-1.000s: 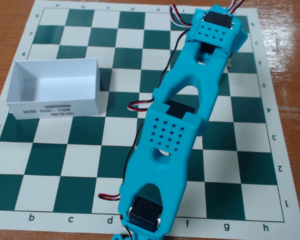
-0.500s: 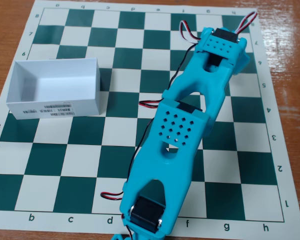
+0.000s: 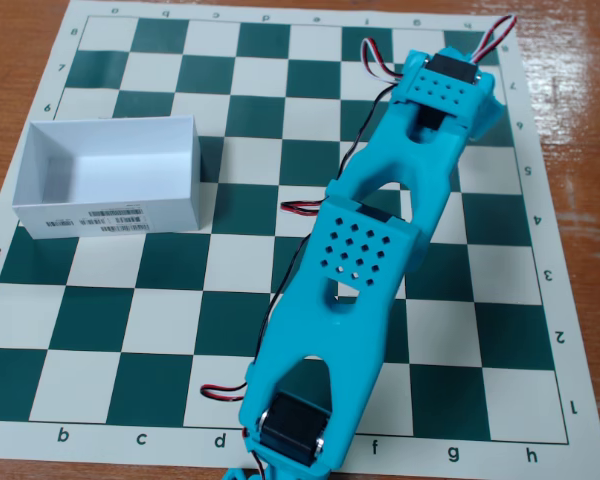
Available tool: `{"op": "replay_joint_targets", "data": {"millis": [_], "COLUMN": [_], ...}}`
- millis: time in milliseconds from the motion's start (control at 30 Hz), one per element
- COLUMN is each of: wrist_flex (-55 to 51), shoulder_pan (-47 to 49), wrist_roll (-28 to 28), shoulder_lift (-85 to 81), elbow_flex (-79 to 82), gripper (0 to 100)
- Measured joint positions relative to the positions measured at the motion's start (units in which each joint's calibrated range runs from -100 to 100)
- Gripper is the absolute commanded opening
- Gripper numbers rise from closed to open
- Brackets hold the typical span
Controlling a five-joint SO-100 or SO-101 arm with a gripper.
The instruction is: Grab the toy horse and put it in the box.
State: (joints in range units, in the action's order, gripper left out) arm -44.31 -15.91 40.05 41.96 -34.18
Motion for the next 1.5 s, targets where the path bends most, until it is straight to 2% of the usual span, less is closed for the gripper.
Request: {"op": "replay_joint_targets", "data": {"millis": [867,933,1000,1500], "wrist_flex": [1.8,1.9,1.9,0.9], "shoulder_pan": [0.6,0.6,0.6,1.0], "wrist_roll": [0.4,0.4,0.4,0.8], "shoulder_lift": [11.3,11.5,11.7,7.6], "elbow_flex": [-8.0,-8.0,-8.0,-4.4], "gripper": [19,14,0,0]}}
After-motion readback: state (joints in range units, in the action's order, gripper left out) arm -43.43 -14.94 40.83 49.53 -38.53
